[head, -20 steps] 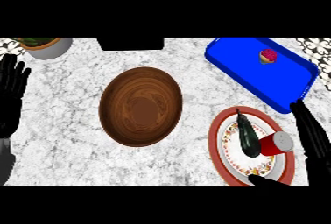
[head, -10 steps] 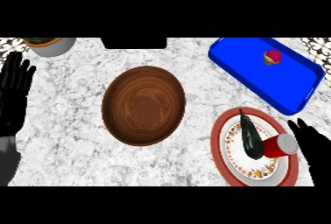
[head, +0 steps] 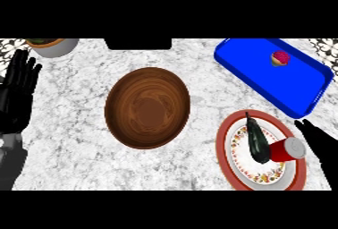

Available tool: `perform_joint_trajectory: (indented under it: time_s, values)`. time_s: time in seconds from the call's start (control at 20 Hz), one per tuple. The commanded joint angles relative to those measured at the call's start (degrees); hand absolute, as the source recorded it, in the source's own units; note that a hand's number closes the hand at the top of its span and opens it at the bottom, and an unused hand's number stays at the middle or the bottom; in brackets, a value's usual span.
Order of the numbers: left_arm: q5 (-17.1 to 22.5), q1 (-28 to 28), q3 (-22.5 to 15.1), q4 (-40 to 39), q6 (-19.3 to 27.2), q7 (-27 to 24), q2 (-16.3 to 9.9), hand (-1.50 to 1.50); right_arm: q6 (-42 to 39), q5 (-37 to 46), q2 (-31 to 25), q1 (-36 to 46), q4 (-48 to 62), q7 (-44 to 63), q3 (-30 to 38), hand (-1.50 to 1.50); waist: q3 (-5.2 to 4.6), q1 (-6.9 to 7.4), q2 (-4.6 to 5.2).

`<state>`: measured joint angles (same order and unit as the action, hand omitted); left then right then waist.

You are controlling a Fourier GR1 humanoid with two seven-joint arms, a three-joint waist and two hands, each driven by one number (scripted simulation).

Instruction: Pick the can from the plate and place it in the bowl

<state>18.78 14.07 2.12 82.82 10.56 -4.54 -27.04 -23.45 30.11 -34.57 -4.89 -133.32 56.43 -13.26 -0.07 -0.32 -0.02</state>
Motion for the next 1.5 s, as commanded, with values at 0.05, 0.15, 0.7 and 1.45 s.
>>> perform_joint_trajectory:
  time_s: [0.05,0.15,0.7,1.45]
  values:
    - [1.0,-1.0,2.5,0.1,-3.4,0.2,-0.5,0.00,-8.1,-8.4,1.5,2.8,-1.8,6.5,4.9,-1.50,0.02,0.30,0.01]
    - [-1.5,-0.7,0.9,0.1,-1.2,0.2,2.0,0.00,-5.9,-5.0,2.3,-2.8,-3.0,4.3,3.6,-1.50,0.05,-0.10,-0.03]
    - [-4.5,0.9,3.7,-2.3,-4.1,-0.9,4.2,0.00,-2.5,5.1,8.2,-0.8,14.2,-10.3,5.4,-1.50,0.07,0.15,0.03]
    - [-7.8,1.9,6.9,0.4,-4.8,2.2,6.3,0.00,-2.0,10.4,9.4,-2.8,23.9,-27.8,11.9,-1.50,0.07,0.12,0.04]
